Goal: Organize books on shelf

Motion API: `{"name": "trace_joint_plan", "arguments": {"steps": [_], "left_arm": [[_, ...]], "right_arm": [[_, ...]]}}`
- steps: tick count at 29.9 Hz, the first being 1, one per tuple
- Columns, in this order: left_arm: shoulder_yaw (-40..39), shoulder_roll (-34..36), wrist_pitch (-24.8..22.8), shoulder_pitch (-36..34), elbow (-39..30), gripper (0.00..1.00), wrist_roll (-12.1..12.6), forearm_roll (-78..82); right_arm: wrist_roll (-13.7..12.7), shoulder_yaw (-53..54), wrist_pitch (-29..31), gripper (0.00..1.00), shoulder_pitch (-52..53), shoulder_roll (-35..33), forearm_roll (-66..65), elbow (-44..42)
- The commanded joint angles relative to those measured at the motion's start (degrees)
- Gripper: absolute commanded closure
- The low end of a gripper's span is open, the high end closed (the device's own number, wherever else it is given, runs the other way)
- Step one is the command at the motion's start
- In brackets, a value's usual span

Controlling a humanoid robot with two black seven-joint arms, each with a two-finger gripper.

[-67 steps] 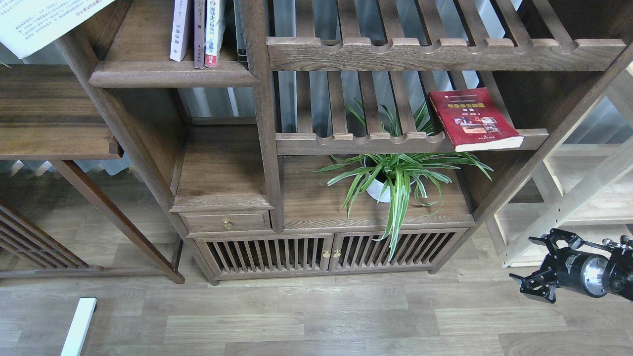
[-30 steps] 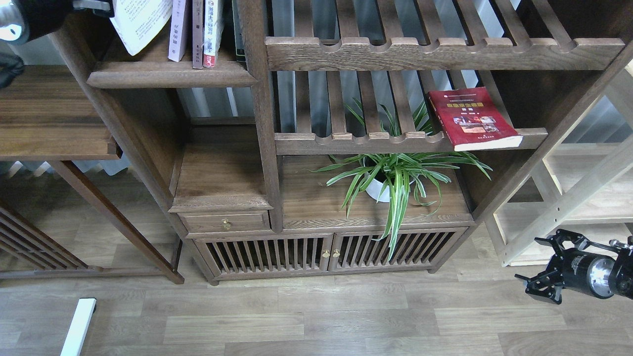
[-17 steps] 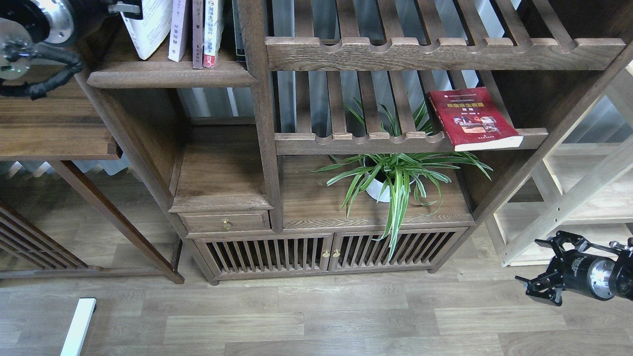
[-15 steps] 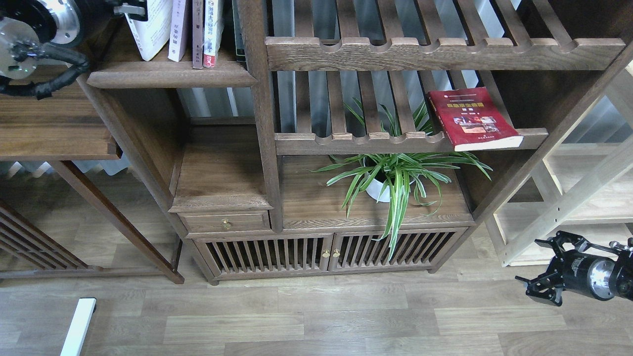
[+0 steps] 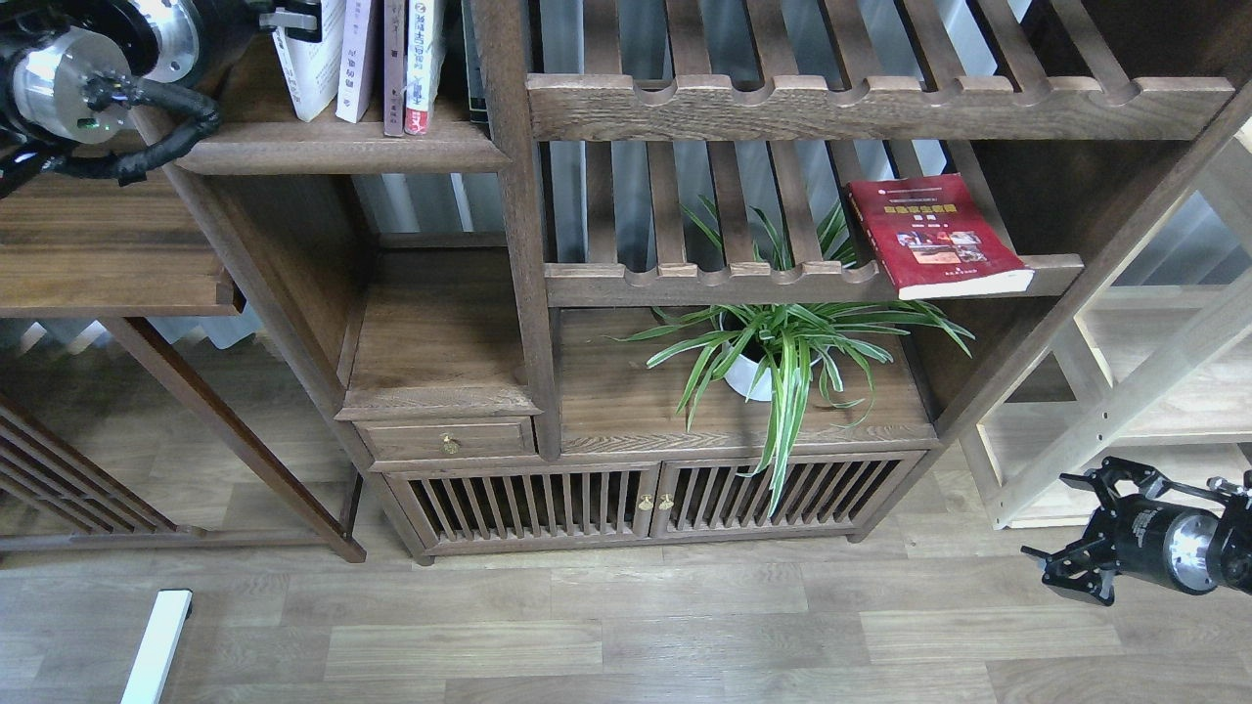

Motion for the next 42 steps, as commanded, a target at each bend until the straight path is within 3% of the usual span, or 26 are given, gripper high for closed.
{"name": "trace_joint_plan", "arguments": {"steps": [1,2,5,6,7,8,14,22,42], "left_arm": [[0.4,-0.3,0.1,0.2,0.7,0.78,0.7,-0.1],[0.4,-0.2,0.0,0.3,0.7,0.63,0.7,-0.2],[0.4,-0.1,0.0,0.3,0.8,0.54,0.7,-0.4],[0.4,0.0,0.0,0.3,0.8,0.46,0.7,-0.4],[0.4,0.1,0.0,0.4,0.7,0.3,0.7,-0.4],[0.4,0.2,-0.1,0.4,0.7,0.27,0.7,-0.5],[0.4,1.0,-0.7,0.5,0.7,0.26,0.7,-0.5],[0.4,3.3,-2.5,0.5,-0.6,0.18,0.7,-1.6],[0.4,16.5,-22.8,0.8,-10.4,0.13,1.3,-1.8]], "right_arm": [[0.0,0.1,0.0,0.0,0.0,0.0,0.0,0.0],[0.0,0.1,0.0,0.0,0.0,0.0,0.0,0.0],[0.0,0.1,0.0,0.0,0.0,0.0,0.0,0.0],[0.0,0.0,0.0,0.0,0.0,0.0,0.0,-0.1],[0.0,0.1,0.0,0.0,0.0,0.1,0.0,-0.1],[0.0,0.1,0.0,0.0,0.0,0.1,0.0,0.0],[0.0,0.0,0.0,0.0,0.0,0.1,0.0,0.0],[0.0,0.0,0.0,0.0,-0.1,0.1,0.0,0.1],[0.0,-0.1,-0.1,0.0,-0.4,-0.1,0.0,0.1]]}}
